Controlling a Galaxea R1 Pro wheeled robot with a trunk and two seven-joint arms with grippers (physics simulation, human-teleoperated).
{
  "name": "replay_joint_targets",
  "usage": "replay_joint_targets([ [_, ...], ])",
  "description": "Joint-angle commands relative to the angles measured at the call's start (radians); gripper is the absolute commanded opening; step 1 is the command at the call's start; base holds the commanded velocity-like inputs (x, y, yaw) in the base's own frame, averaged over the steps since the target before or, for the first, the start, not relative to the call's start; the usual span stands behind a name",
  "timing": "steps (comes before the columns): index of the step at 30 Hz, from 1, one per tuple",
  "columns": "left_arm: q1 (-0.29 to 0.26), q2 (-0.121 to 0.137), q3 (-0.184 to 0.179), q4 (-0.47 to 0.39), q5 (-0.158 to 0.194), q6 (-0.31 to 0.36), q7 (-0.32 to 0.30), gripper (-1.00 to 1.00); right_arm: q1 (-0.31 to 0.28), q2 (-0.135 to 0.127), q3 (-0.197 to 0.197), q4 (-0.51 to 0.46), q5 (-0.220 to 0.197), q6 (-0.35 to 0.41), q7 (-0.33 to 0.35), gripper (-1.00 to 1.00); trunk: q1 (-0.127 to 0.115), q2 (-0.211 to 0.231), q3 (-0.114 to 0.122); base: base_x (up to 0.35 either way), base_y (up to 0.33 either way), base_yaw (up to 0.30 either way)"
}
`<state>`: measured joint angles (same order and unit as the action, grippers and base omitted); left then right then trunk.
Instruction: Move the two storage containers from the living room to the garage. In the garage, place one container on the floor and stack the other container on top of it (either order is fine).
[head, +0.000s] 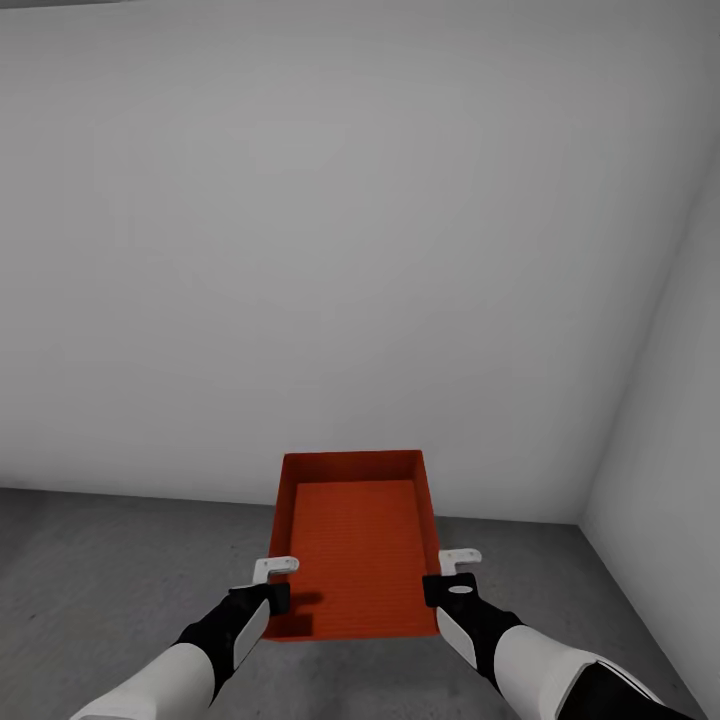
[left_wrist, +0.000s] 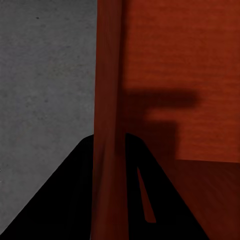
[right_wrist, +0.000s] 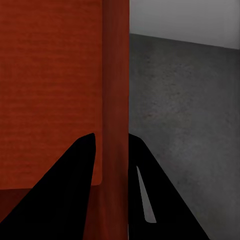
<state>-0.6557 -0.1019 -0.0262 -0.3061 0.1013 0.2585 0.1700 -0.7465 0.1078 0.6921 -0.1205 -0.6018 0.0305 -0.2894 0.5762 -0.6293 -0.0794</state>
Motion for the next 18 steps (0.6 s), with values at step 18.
replay_joint_targets([
  [18, -0.001, -0.002, 0.003, -0.007, 0.001, -0.024, 0.006, -1.00, -0.001, 0.000, -0.001, 0.004, -0.023, 0.001, -0.002, -1.00, 0.046, -0.086, -0.039, 0.000, 0.000, 0.000],
])
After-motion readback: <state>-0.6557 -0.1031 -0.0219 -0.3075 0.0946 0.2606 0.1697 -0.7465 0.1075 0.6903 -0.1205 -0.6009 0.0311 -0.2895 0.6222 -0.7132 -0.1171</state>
